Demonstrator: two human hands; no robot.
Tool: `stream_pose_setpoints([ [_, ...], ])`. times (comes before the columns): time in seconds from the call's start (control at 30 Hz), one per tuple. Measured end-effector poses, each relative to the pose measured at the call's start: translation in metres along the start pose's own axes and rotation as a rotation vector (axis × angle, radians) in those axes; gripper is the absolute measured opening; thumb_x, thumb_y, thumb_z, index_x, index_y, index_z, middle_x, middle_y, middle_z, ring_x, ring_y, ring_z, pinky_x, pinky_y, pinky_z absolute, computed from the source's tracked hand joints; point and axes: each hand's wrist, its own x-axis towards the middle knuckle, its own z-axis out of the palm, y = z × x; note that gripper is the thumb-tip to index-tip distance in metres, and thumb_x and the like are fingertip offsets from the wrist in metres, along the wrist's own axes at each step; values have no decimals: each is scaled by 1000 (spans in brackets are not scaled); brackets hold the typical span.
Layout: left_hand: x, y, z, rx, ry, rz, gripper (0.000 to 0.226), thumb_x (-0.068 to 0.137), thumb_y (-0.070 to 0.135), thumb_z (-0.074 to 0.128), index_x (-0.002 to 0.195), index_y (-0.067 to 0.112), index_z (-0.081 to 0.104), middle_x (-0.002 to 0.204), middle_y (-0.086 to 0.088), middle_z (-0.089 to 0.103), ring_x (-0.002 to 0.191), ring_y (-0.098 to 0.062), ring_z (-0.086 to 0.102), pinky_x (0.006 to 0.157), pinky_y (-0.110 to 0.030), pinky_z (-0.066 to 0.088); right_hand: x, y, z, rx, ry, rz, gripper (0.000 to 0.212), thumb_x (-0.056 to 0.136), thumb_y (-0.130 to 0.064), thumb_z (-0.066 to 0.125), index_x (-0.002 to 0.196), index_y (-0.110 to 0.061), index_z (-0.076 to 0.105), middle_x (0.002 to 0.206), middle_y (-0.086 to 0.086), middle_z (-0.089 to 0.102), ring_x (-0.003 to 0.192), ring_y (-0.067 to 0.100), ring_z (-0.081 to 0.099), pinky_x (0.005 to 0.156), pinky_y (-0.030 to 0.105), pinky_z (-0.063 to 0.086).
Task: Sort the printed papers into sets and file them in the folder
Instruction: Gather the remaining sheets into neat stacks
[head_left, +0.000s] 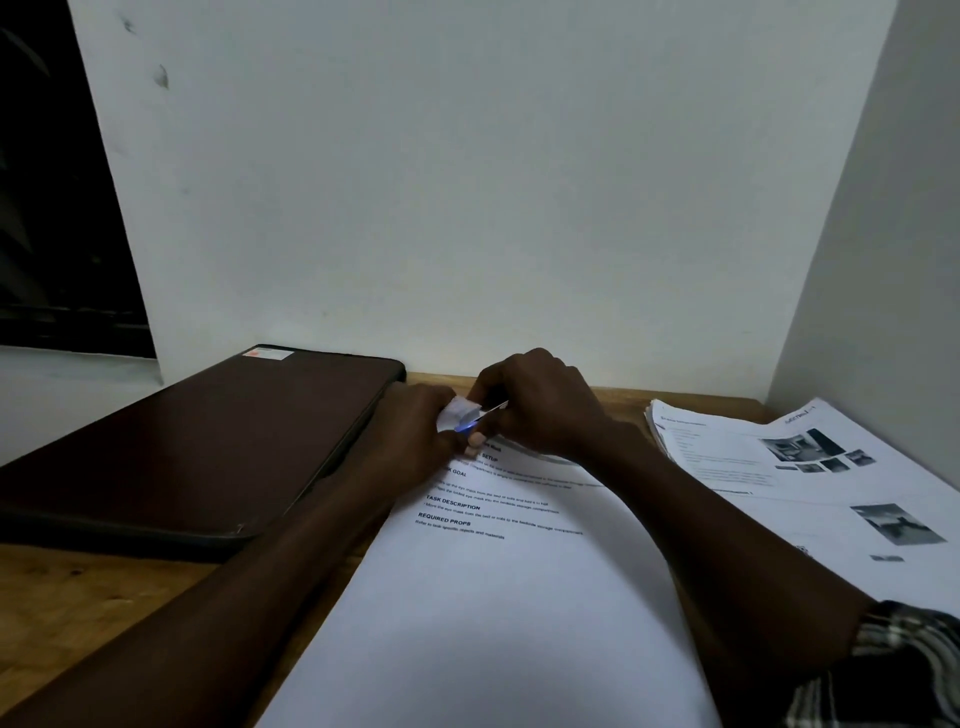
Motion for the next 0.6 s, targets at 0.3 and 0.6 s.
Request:
stream_pose_setpoints([
  [0.3,2,-2,4,47,58,45,29,76,32,66,63,6,61,51,3,51,49,-5,42,49,-22,24,0,4,8,47,18,-29,18,77,-29,72,94,-23,74,92,-3,73,91,19,64,73,32,50],
  [0.6,6,-3,-2,-280,-115,-144,65,64,3,85,118,24,55,96,15,57,86,1,55,65,-3,39,10,23,-2,111,-139,-26,33,68,-34,85,96,-27,68,92,-9,66,84,8,58,74,31,50],
])
